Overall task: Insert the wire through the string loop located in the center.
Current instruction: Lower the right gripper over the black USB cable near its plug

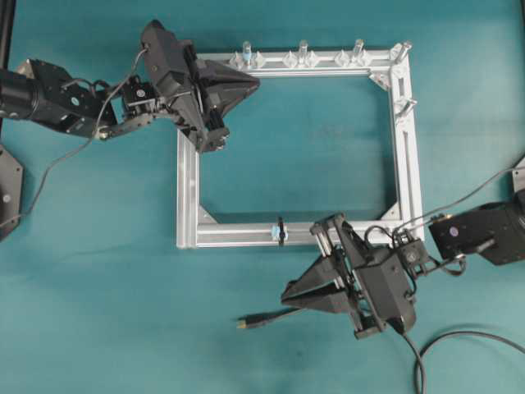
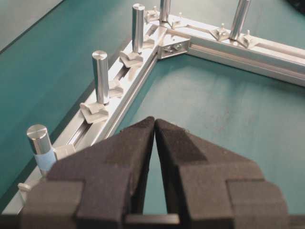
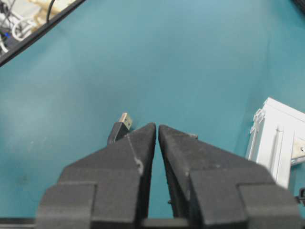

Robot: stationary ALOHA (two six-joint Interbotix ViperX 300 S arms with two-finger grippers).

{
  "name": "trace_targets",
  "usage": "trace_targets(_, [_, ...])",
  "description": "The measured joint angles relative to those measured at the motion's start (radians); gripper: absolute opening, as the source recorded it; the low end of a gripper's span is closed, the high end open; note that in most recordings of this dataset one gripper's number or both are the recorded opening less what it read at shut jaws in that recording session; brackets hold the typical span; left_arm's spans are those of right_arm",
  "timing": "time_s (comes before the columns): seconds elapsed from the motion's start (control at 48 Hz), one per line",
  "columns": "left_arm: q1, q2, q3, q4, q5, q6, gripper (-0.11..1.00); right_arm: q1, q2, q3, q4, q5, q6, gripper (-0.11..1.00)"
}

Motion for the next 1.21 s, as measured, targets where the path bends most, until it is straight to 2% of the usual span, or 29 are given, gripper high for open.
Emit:
trace_targets(0.042, [0.000, -0.009, 0.000, 0.009, 0.021, 0.000, 0.12, 0.000, 0.000, 0.000, 0.000, 0.000, 0.005, 0.17])
trace_targets(0.104, [-0.003, -0.037, -0.002, 0.025, 0.066, 0.000, 0.01, 0.003, 0.000, -0.003, 0.000, 0.000, 0.009, 0.04])
trace_targets(0.146, [-0.005, -0.057, -0.005, 0.029, 0.100, 0.000, 0.00, 0.003, 0.000, -0.006, -0.002, 0.000, 0.009, 0.00])
trace_targets(0.354, [-0.015, -0.143, -0.005, 0.032, 0.230, -0.002, 0.00, 0.008, 0.000, -0.018, 0.000, 0.000, 0.012, 0.00])
trace_targets(0.458, [-0.035, -0.172, -0.006, 0.034, 0.238, 0.000, 0.00, 0.008, -0.002, -0.018, 0.000, 0.000, 0.021, 0.00])
trace_targets(0.687, [-0.061, -0.186, -0.005, 0.035, 0.268, -0.006, 0.00, 0.008, -0.003, -0.025, -0.002, 0.020, 0.086, 0.00])
trace_targets(0.916, [-0.064, -0.184, -0.005, 0.035, 0.298, -0.017, 0.00, 0.008, -0.003, -0.037, -0.002, 0.080, 0.092, 0.00])
trace_targets(0.958, [-0.064, -0.186, -0.005, 0.035, 0.298, -0.017, 0.00, 0.008, -0.003, -0.041, -0.002, 0.087, 0.091, 0.04])
trace_targets(0.999, [-0.064, -0.186, -0.005, 0.034, 0.298, -0.017, 0.01, 0.008, -0.003, -0.046, 0.000, 0.094, 0.091, 0.12])
trace_targets(1.082, [-0.064, -0.186, -0.005, 0.034, 0.299, -0.018, 0.02, 0.008, -0.003, -0.052, 0.000, 0.110, 0.089, 0.33])
trace_targets(1.124, [-0.064, -0.186, -0.005, 0.035, 0.298, -0.018, 0.08, 0.008, -0.003, -0.055, -0.002, 0.120, 0.089, 0.47])
trace_targets(1.145, [-0.064, -0.186, -0.005, 0.035, 0.299, -0.018, 0.12, 0.008, -0.005, -0.055, -0.002, 0.121, 0.089, 0.50])
trace_targets(1.207, [-0.064, -0.186, -0.005, 0.035, 0.299, -0.018, 0.22, 0.008, -0.003, -0.057, 0.000, 0.124, 0.089, 0.50])
